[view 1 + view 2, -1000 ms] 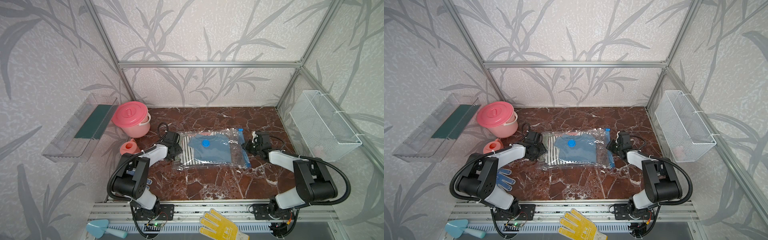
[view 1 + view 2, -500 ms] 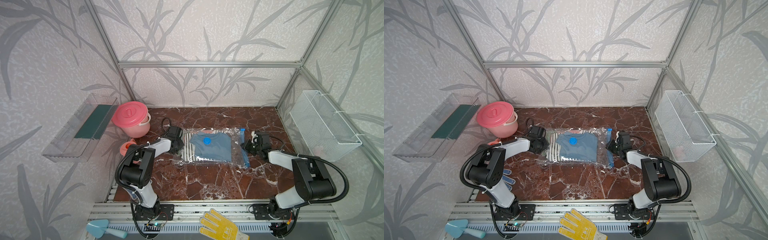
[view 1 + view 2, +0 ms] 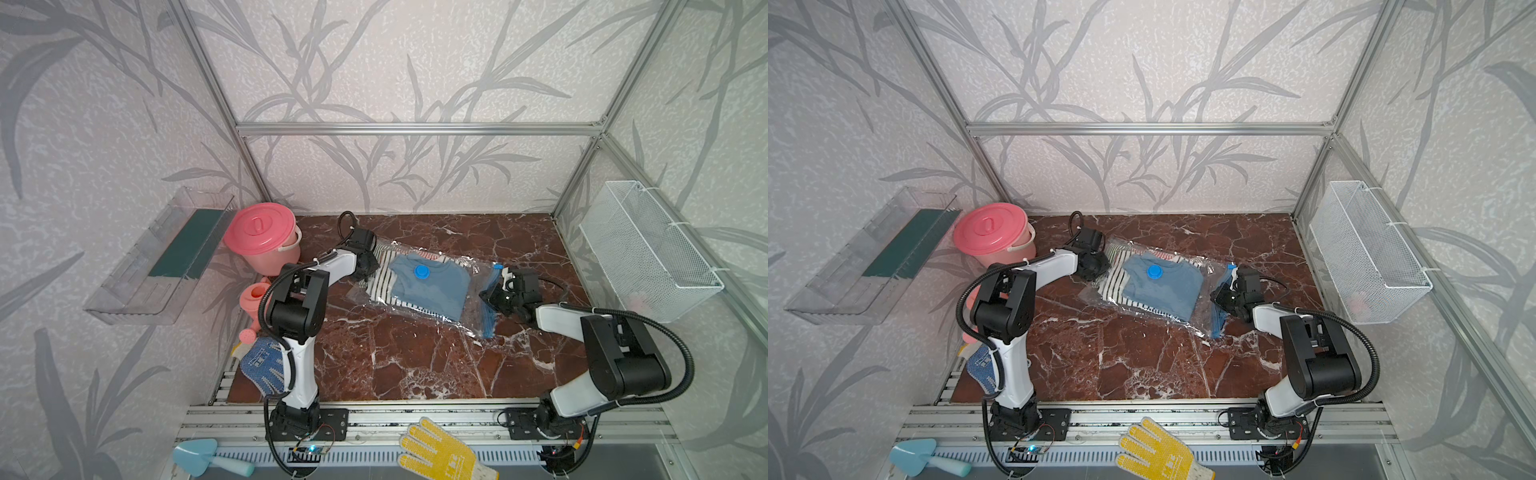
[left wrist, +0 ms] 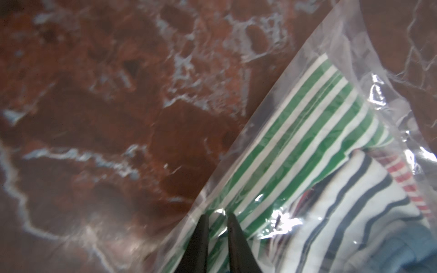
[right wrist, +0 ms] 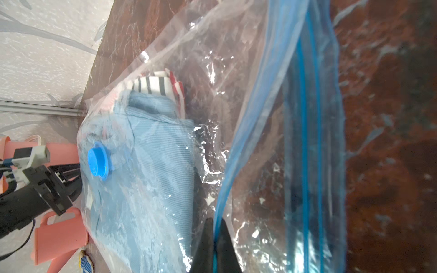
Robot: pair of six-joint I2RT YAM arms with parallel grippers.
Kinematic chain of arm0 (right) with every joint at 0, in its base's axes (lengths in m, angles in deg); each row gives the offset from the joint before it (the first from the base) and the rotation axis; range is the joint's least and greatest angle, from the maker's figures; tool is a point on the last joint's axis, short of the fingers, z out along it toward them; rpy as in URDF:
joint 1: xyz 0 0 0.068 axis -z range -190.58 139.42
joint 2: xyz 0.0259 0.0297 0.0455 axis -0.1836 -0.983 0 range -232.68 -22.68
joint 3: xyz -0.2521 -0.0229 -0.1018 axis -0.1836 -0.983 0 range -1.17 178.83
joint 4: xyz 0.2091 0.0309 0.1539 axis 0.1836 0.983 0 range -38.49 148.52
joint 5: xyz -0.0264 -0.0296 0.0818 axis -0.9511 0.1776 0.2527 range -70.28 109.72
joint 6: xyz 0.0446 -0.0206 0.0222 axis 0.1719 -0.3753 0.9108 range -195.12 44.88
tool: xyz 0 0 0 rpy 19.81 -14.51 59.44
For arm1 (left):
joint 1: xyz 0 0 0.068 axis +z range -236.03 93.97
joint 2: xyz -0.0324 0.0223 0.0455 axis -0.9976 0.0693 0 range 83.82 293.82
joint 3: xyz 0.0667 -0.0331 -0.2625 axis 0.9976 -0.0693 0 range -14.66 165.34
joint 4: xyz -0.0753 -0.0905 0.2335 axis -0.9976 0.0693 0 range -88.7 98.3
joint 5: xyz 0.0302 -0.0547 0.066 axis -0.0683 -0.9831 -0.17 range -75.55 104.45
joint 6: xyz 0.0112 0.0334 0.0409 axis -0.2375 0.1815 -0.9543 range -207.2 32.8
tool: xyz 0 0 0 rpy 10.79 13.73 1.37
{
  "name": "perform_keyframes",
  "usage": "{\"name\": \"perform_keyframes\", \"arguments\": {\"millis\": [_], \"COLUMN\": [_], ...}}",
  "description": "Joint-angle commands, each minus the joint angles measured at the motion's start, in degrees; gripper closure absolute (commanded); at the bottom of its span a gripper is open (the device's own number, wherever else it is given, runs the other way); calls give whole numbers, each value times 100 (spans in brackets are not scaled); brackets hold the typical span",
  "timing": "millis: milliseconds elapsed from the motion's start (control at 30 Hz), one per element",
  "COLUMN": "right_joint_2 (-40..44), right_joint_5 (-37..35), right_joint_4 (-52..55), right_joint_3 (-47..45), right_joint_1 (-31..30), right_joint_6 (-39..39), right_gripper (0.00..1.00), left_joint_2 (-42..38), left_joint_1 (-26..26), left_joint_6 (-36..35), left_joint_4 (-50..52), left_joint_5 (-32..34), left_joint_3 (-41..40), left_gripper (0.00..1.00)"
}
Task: Take the tank top out of the vacuum bag
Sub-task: Adjust the vacuum bag at the center of the board.
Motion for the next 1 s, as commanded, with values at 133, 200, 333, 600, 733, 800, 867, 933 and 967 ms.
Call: {"name": "perform_keyframes", "arguments": {"millis": [133, 200, 333, 600, 733, 800, 867, 933, 967], "right_joint_2": [-287, -432, -737, -1315, -1326, -1138, -887, -559, -433], "right_joint_5": [136, 121, -118, -202, -57, -98, -183, -242, -285], "right_joint_4": [-413, -466, -854, -1291, -1259, -1037, -706, -380, -266], "right_joint_3": [116, 266, 506, 1276, 1401, 1379, 1346, 1260, 1202], "right_joint_1": [-747, -1068, -1610, -2330, -2339, -2341, -2336, -2337, -2336], "right_joint_6": [405, 505, 857, 991, 924, 769, 619, 455, 394], "right_gripper": [100, 100, 100, 100, 78, 63, 46, 32, 26], "left_joint_2": [791, 768, 324, -955, -1645, -1910, -2175, -2480, -2595], "left_joint_1": [-127, -134, -226, -477, -592, -673, -752, -847, -889], "left_joint_6": [-489, -637, -1043, -1297, -1176, -1169, -1161, -1143, -1138], "left_joint_4": [826, 990, 1226, 966, 626, 623, 633, 587, 552], "left_joint_5": [162, 324, 1079, 1642, 1473, 1491, 1506, 1493, 1475], "left_joint_3": [1562, 1828, 1934, 766, -106, -376, -634, -924, -1049], "left_gripper": [81, 80, 67, 37, 26, 23, 23, 23, 23]}}
